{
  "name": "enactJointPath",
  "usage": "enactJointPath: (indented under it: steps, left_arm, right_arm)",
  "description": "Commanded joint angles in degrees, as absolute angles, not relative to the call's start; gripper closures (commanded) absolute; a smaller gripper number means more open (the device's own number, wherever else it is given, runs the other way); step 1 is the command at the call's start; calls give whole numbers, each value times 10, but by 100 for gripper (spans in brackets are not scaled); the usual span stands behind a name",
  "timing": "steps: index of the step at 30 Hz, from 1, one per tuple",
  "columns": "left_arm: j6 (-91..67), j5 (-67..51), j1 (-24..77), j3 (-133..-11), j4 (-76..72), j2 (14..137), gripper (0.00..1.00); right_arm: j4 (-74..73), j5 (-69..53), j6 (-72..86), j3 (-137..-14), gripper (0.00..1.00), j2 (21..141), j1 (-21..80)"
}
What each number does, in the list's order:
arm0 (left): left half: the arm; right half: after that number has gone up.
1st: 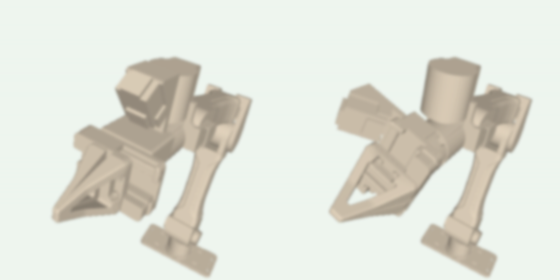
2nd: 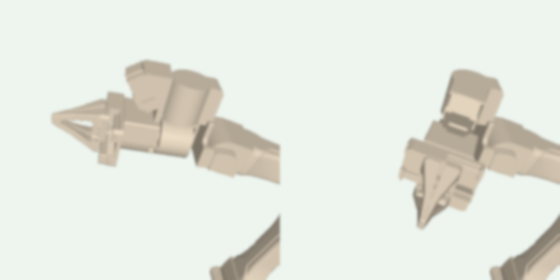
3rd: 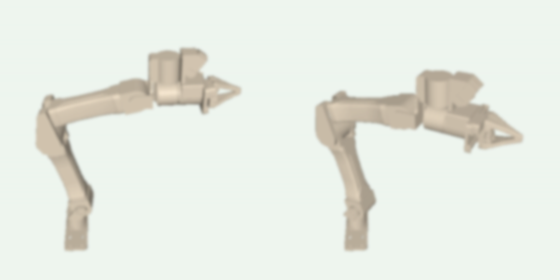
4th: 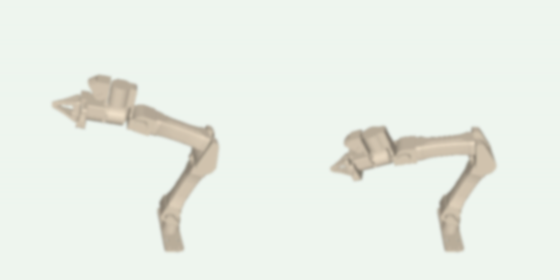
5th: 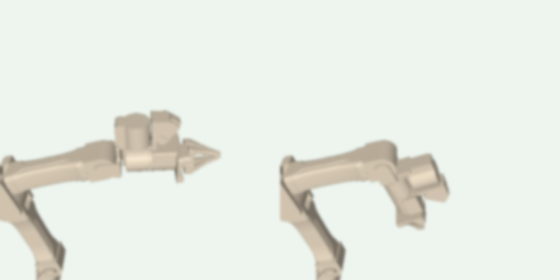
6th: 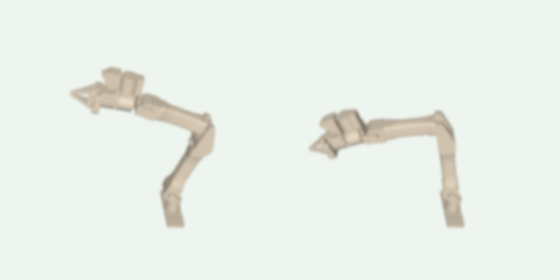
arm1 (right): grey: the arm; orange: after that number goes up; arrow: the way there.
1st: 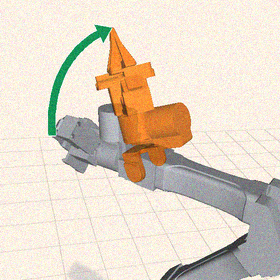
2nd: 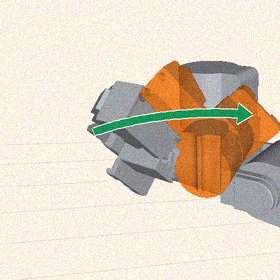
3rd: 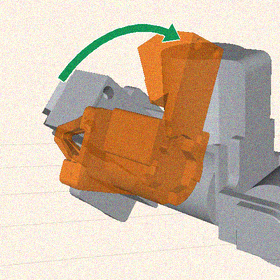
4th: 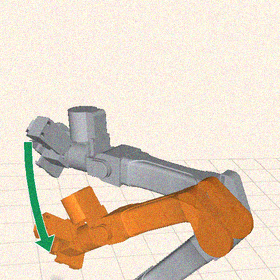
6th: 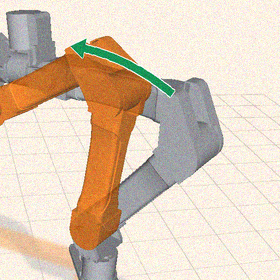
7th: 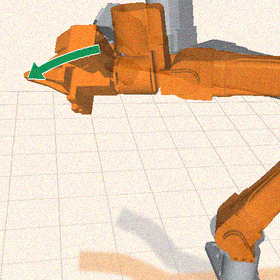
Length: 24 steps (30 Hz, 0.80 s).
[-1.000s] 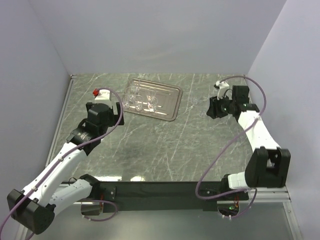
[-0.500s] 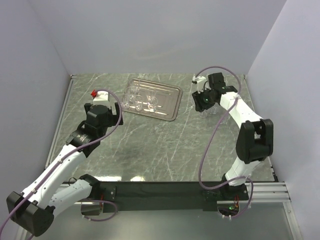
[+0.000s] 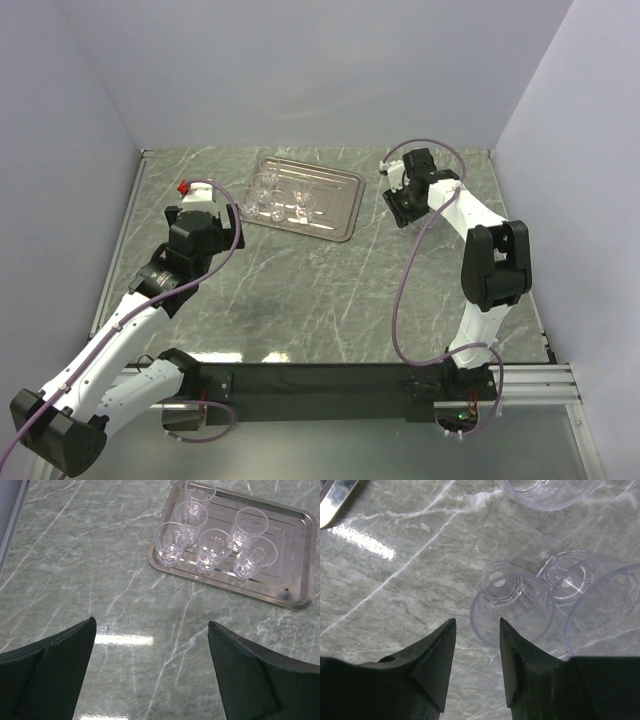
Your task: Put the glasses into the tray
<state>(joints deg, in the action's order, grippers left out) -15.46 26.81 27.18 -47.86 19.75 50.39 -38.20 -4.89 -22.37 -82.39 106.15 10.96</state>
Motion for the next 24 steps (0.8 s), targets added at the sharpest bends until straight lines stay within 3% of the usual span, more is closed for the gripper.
enactJointPath:
  steps: [1,6,13,24]
  left_arm:
    - [-144,270,270,-475,178,497,1]
    - [-144,272,269,-475,177,497,1]
    - [-144,275,269,-475,176,495,1]
    - [-144,287,269,-472,173,487,1]
  right_arm:
    - [-379,-34,-220,-841,55,1064,116]
    - [-384,-40,-222,-847,63,1085,120]
    - [-410,-68,-255,-860,100,1090,127]
    - [-464,-146,-365,-907,100,1044,192]
